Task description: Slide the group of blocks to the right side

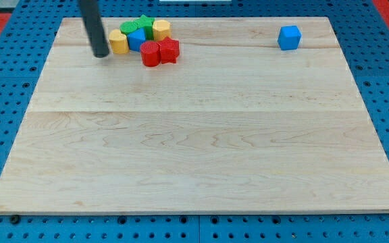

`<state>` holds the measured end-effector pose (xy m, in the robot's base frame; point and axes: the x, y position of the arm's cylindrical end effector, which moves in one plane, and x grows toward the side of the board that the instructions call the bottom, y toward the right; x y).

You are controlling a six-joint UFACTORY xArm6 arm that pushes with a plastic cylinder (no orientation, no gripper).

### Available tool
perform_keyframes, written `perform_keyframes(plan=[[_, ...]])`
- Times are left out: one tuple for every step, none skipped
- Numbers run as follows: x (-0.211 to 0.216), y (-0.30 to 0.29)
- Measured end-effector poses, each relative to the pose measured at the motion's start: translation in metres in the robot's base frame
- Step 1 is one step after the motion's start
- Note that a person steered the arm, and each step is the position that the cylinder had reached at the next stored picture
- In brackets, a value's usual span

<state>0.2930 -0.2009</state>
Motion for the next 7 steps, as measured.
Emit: perform_keyframes(plan=[[-0.027, 0.042], [-0.029, 0.122], [-0.039, 0.078], [-0.060, 0.014], [-0.084, 0.004], [-0.102, 0.054], [-0.095, 0.115]])
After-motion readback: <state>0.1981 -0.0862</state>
